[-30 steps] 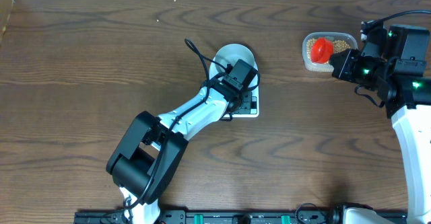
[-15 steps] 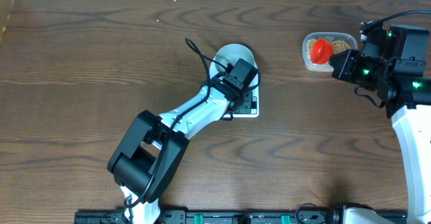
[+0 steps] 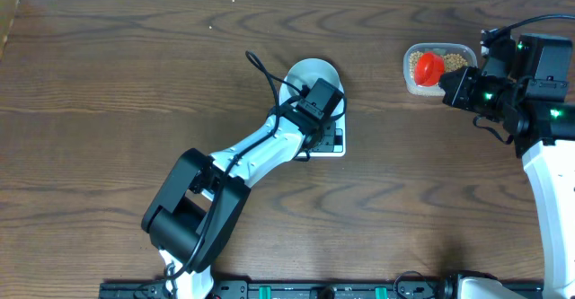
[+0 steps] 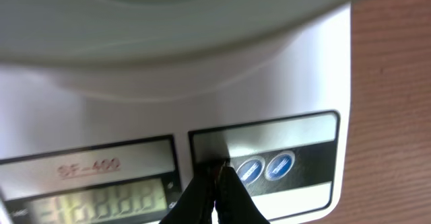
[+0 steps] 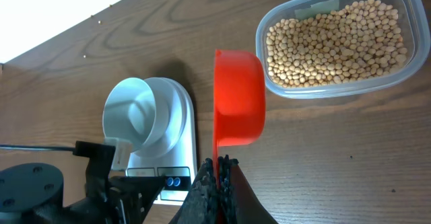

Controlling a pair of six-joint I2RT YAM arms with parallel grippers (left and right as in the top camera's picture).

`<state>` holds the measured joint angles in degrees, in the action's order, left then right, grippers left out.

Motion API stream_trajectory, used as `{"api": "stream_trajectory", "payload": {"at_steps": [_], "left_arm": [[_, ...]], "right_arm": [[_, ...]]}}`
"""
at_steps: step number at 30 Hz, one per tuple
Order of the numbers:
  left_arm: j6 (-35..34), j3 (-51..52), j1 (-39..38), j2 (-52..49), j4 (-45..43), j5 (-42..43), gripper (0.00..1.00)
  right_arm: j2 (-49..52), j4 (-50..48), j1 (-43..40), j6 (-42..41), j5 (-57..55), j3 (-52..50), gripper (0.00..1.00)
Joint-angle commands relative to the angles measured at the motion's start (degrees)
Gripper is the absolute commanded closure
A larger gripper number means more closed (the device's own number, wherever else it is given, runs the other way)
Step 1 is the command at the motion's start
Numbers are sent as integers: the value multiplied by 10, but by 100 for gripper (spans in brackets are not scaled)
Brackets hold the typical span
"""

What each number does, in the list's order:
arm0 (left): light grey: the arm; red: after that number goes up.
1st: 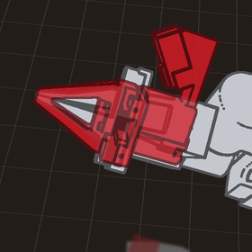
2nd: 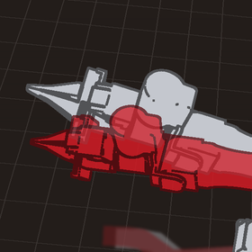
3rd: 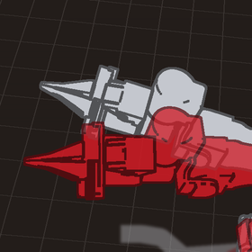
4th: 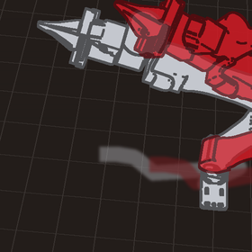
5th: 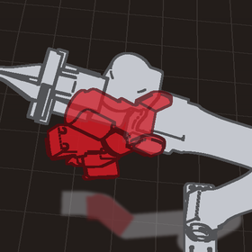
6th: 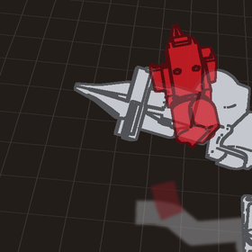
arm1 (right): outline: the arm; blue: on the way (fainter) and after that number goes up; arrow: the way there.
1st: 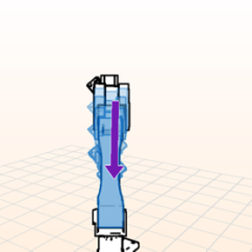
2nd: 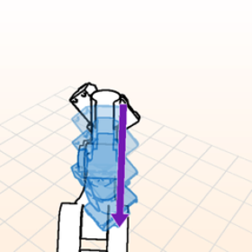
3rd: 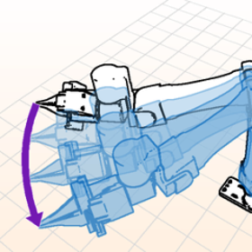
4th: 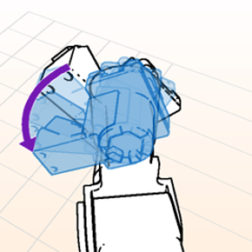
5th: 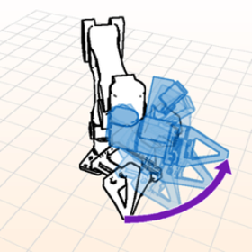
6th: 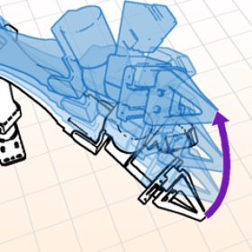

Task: Scoop item into bowl and weigh 50g on scale
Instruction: 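Press the scale's TARE button with the left gripper tip, then pull the left gripper back from the scale and hold above it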

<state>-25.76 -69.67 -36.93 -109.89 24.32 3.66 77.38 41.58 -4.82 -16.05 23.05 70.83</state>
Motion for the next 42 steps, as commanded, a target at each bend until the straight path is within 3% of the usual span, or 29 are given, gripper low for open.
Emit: {"api": "stream_trajectory", "payload": {"at_steps": [1, 29, 42], "left_arm": [[33, 10, -1, 40, 4, -20, 93], [69, 12, -2, 42, 3, -31, 93], [120, 12, 3, 113, 10, -58, 93]], "right_arm": [[-5, 1, -2, 7, -4, 7, 99], [-5, 0, -2, 3, -5, 7, 99], [-5, 0, -2, 9, -18, 7, 99]]}}
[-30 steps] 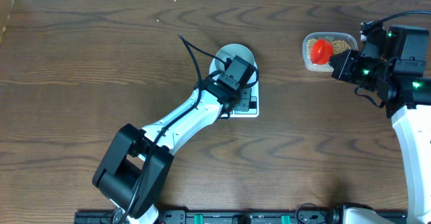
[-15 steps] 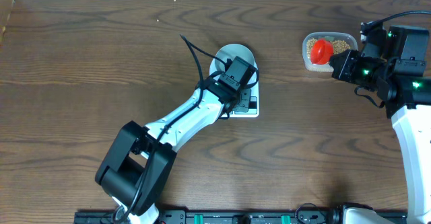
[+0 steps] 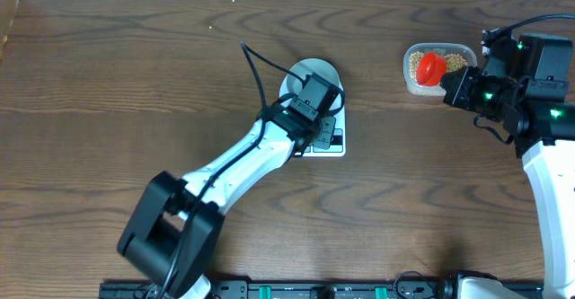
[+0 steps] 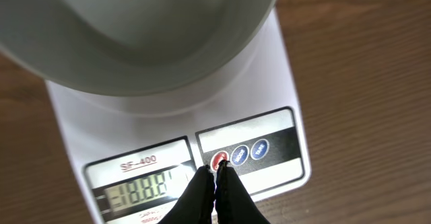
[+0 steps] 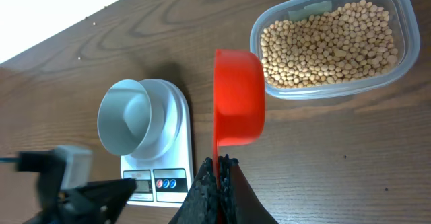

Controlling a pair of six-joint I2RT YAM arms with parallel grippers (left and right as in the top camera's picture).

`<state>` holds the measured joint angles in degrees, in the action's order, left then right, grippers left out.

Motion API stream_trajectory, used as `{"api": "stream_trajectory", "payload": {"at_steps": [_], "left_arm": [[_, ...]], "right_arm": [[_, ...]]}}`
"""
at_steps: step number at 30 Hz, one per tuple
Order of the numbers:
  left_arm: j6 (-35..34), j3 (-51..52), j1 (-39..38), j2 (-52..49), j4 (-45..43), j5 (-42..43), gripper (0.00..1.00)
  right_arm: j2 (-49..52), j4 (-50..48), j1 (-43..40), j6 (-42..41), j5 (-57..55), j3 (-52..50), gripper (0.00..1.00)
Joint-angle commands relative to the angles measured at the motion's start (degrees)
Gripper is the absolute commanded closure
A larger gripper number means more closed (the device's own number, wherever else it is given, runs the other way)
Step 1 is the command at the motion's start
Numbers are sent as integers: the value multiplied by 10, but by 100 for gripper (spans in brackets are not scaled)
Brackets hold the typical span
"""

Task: Scoop item into bowl and weigh 50g on scale
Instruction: 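Pull the left gripper back from the scale and hold above it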

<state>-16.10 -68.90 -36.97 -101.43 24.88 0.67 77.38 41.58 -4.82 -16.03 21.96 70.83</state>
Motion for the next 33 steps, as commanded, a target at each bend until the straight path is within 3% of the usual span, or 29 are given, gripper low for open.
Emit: {"api": "stream_trajectory", "payload": {"at_steps": [1, 17, 23, 33], "left_arm": [[24, 4, 5, 36, 9, -39, 93], [26, 4, 12, 89, 112, -52, 93], [24, 4, 12, 176, 173, -53, 93], [-66, 19, 12, 283, 233, -57, 93]], "right_arm": [[-5, 1, -2, 9, -7, 7, 99], [-5, 6, -2, 9, -9, 7, 99], [-5, 5, -2, 15, -11, 7, 99], [-5, 11, -2, 27, -11, 7, 99]]}}
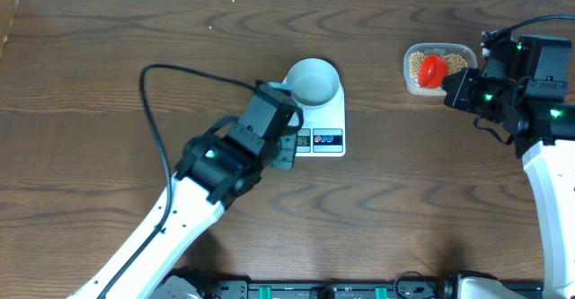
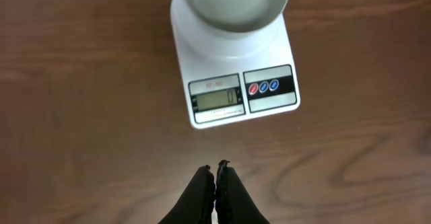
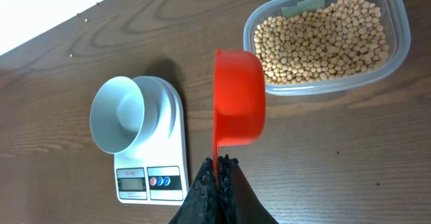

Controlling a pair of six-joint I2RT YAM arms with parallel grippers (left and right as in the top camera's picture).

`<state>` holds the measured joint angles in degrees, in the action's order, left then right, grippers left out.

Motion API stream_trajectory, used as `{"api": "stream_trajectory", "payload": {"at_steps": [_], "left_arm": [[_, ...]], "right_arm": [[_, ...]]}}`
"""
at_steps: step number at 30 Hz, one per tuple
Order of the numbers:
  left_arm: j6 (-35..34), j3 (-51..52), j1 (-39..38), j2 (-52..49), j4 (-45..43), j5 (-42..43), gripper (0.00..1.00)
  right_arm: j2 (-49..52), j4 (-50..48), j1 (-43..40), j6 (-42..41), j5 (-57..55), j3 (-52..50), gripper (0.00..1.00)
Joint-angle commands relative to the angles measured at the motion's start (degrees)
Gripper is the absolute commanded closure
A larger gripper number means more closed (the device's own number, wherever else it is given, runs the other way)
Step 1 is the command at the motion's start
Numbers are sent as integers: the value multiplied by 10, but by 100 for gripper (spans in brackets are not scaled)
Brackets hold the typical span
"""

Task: Scoop item into bowl and weigh 50g on scale
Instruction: 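Pull the left gripper back from the scale and hold above it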

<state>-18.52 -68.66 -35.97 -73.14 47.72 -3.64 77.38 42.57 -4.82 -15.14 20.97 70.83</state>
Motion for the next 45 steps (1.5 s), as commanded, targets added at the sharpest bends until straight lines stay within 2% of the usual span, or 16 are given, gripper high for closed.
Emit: {"api": "stream_trajectory", "payload": {"at_steps": [1, 5, 11, 23, 24, 25, 29, 32, 38, 42, 45], "left_arm": [[-52, 25, 2, 1, 5, -13, 93], [-65, 83, 1, 2, -31, 5, 93], [-40, 147, 2, 2, -121, 66, 93], [-40, 150, 2, 2, -129, 66, 93], [-40, 150, 2, 2, -129, 66, 90], [-40, 150, 2, 2, -129, 66, 76], [-40, 150, 2, 2, -129, 66, 47], [-40, 150, 2, 2, -129, 62, 44], [-40, 150, 2, 2, -129, 2, 44], [7, 150, 2, 2, -131, 0, 44], [9, 150, 2, 2, -131, 0, 44]], "right_arm": [[-5, 1, -2, 20, -2, 7, 99], [-5, 2, -2, 20, -14, 7, 99], [-5, 2, -2, 21, -16, 7, 99], [-5, 4, -2, 21, -15, 7, 99], [-5, 5, -2, 21, -16, 7, 99], [-5, 5, -2, 21, -16, 7, 99], [-5, 5, -2, 21, -16, 7, 99], [-5, 5, -2, 21, -16, 7, 99], [-5, 5, -2, 21, -16, 7, 99], [-5, 5, -2, 21, -16, 7, 99], [-5, 5, -2, 21, -16, 7, 99]]}}
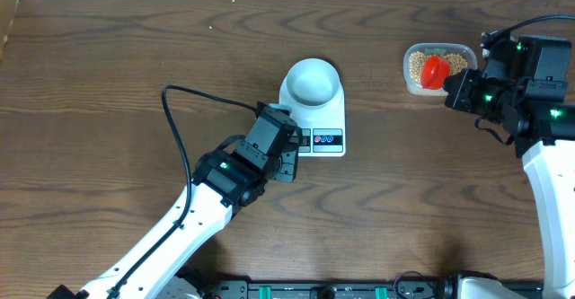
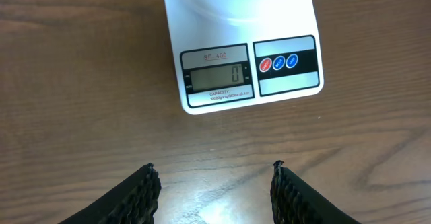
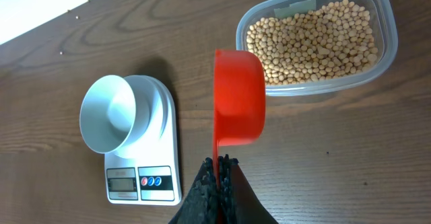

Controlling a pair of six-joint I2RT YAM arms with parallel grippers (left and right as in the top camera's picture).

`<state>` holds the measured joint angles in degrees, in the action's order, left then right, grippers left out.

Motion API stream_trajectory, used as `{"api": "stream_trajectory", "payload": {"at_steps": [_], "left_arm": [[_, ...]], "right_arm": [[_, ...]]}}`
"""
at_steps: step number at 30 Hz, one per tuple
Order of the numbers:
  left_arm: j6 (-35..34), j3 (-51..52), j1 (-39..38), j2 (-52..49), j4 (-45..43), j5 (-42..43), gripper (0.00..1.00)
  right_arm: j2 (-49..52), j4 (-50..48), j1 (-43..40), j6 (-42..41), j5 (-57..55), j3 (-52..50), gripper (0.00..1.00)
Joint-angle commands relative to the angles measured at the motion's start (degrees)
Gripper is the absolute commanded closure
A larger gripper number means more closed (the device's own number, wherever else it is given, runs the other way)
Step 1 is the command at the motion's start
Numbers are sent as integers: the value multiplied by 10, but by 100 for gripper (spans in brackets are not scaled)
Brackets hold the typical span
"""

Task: Scoop item into bowl and weigh 50g on scale
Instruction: 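Pull the left gripper back from the scale and hold above it, then lower the red scoop with the right gripper into the soybean tub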

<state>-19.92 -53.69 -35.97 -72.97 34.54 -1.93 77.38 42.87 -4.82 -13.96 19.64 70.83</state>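
Note:
The white scale (image 1: pixel 316 127) carries an empty white bowl (image 1: pixel 314 80); its display (image 2: pixel 216 78) reads 0. My left gripper (image 2: pixel 212 177) hangs open over bare wood just in front of the scale, nothing between its fingers. My right gripper (image 3: pixel 219 162) is shut on the handle of the red scoop (image 3: pixel 238 96), which is held beside the clear tub of soybeans (image 3: pixel 314 37). In the overhead view the red scoop (image 1: pixel 436 68) hovers over the tub (image 1: pixel 438 65). The scoop's inside is turned away from the camera.
A black cable (image 1: pixel 199 106) loops from the left arm across the table left of the scale. Dark wooden tabletop (image 1: pixel 108 74) stretches left and front. The table's far edge runs along the top.
My left gripper has opened from shut and sits a little nearer the scale. The right gripper with the scoop shifted slightly; the tub appears a bit further left in its view.
My shut left gripper first touched the scale's button panel, then was just above the red button with the display lit. Later it was pulled back in front of the scale, display at 0, and now it is open. The right gripper held the scoop near the tub throughout.

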Motion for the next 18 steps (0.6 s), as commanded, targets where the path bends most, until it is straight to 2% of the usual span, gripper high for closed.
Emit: {"api": "stream_trajectory", "payload": {"at_steps": [1, 7, 10, 12, 13, 18], "left_arm": [[23, 0, 2, 0, 0, -17, 44], [23, 0, 2, 0, 1, -5, 44], [23, 0, 2, 0, 1, -4, 34], [23, 0, 2, 0, 1, -4, 19], [23, 0, 2, 0, 1, -4, 15], [23, 0, 2, 0, 1, -4, 14]], "right_arm": [[-5, 2, -2, 9, -2, 7, 99], [-5, 2, -2, 9, -2, 7, 99], [-5, 2, -2, 9, -2, 7, 99], [-5, 2, -2, 10, -2, 7, 99], [-5, 2, -2, 9, -2, 7, 99], [-5, 2, -2, 9, -2, 7, 99]]}}
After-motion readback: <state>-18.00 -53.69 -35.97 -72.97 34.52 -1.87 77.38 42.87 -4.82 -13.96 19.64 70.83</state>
